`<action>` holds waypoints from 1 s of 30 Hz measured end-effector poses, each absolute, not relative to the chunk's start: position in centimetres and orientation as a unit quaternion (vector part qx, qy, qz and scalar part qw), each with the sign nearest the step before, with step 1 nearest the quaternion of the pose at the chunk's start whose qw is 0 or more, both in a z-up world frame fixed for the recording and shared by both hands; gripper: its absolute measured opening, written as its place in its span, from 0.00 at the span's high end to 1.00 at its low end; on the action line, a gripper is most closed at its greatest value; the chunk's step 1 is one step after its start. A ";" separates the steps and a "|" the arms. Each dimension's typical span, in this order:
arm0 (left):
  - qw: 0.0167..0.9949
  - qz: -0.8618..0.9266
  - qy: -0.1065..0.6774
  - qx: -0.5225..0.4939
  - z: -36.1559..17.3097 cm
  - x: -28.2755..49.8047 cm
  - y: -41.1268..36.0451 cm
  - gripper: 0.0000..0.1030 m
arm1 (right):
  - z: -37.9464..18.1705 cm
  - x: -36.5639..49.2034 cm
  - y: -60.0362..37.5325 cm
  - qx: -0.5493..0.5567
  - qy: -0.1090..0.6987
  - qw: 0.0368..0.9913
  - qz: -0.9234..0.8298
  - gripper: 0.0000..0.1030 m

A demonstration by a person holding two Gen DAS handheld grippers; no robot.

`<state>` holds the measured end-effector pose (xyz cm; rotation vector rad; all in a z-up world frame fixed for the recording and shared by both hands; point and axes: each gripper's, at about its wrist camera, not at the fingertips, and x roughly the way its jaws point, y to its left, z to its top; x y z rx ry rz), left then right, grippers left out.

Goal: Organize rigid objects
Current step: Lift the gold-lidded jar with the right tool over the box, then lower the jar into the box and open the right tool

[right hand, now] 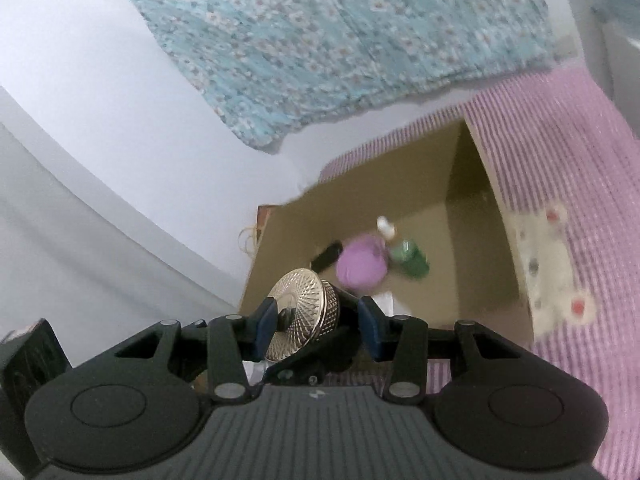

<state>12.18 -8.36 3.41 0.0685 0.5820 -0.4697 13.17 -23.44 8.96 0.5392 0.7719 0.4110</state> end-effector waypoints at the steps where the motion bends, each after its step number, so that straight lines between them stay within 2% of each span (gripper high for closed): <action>1: 0.929 -0.230 0.290 0.025 3.2 13.0 -8.3 0.46 | 9.0 13.9 -23.7 0.254 0.370 0.872 0.195 0.54; 7: 0.910 -0.233 0.341 -0.021 0.4 17.8 -8.4 0.46 | 7.0 18.4 -24.2 0.219 0.400 0.872 0.177 0.54; 15: 0.895 -0.235 0.378 -0.029 -2.3 20.0 -9.0 0.46 | 3.7 21.4 -24.3 0.168 0.436 0.868 0.169 0.54; 21: 0.883 -0.240 0.400 -0.044 -3.5 20.8 -9.5 0.46 | 3.5 21.8 -22.9 0.097 0.438 0.878 0.167 0.55; 30: 0.872 -0.233 0.427 -0.063 -5.2 21.3 -9.6 0.46 | 3.5 22.1 -23.0 0.075 0.432 0.882 0.173 0.55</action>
